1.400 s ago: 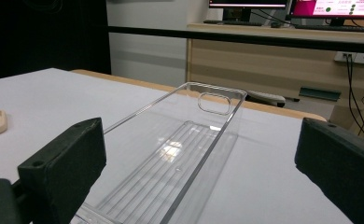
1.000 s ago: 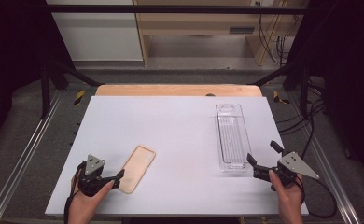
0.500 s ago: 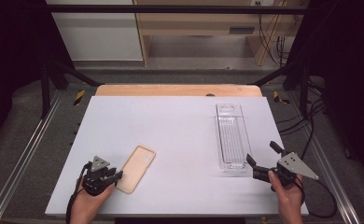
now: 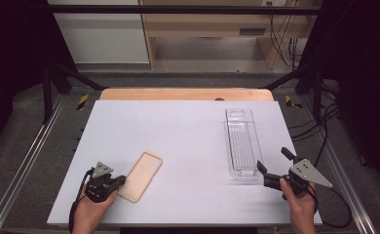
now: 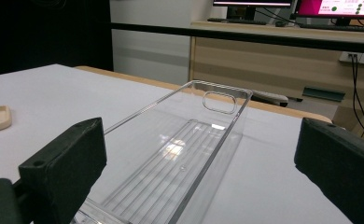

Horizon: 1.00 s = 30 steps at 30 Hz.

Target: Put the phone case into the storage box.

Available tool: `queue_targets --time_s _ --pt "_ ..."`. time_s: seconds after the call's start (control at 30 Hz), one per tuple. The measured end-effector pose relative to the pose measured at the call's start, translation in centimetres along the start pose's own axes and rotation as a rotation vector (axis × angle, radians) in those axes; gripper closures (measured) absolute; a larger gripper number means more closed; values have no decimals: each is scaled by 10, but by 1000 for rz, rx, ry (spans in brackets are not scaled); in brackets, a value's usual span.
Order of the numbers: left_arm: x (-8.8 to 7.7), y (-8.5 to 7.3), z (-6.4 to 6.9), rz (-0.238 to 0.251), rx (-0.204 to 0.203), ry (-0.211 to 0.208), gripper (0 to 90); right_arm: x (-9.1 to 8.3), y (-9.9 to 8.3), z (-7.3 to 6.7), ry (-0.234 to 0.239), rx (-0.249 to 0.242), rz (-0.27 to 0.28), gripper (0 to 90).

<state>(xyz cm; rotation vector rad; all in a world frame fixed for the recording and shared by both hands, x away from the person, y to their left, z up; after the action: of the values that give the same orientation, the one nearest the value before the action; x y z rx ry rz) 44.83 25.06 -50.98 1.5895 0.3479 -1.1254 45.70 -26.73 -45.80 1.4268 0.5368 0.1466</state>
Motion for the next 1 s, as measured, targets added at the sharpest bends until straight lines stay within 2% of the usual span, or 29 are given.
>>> queue_targets --time_s 0.03,0.13,0.17,0.2,0.23,0.3,0.4,0.5,0.53,0.57,0.63,0.77,0.8,0.87,0.93,0.97,1.0 --pt "-2 1 0 15 14 12 874 -1 1 1 -4 -2 6 27" --pt "-10 5 2 71 17 21 874 -3 2 1 -10 11 19 26" --pt "-15 8 4 115 27 20 874 -5 5 -1 -10 3 24 25" --pt "-15 8 4 115 27 20 874 -5 5 -1 -10 3 24 25" --pt "-18 11 5 145 36 25 874 -6 7 -2 -8 -4 26 24" --pt "-23 16 9 206 65 40 874 -8 13 -7 3 -16 39 23" --pt "-29 21 16 273 75 42 874 -5 19 -18 18 -38 33 22" --pt "-33 23 22 311 96 49 874 -3 20 -24 25 -53 19 22" --pt "-35 24 25 329 106 56 874 1 23 -34 52 -53 14 22" --pt "-35 24 25 329 106 56 874 2 25 -38 57 -56 13 22" --pt "-38 29 31 371 120 52 874 4 29 -49 76 -64 10 22" --pt "-39 37 40 406 131 47 874 8 40 -71 125 -72 13 22" --pt "-38 41 45 421 141 45 874 8 40 -71 125 -72 13 22" --pt "-36 49 53 438 158 48 874 14 48 -84 153 -78 -4 25" --pt "-32 59 61 451 178 49 874 21 57 -96 159 -106 -27 34" --pt "-31 64 65 459 188 51 874 28 68 -104 176 -120 -43 37" --pt "-29 68 68 464 192 50 874 32 73 -106 183 -118 -44 39"
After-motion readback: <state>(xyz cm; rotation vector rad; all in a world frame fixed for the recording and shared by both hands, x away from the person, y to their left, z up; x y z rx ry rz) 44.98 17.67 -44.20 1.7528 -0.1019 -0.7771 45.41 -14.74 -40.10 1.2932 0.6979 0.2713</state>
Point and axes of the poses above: each handheld gripper's, and its own axes: x roughly forward along the jaws, y roughly out of its top, z roughly to its right, the point moved 5 cm from there along x, roughly forward along the jaws, and after that the axes turned 9 degrees about -z, right-handed, at the moved point
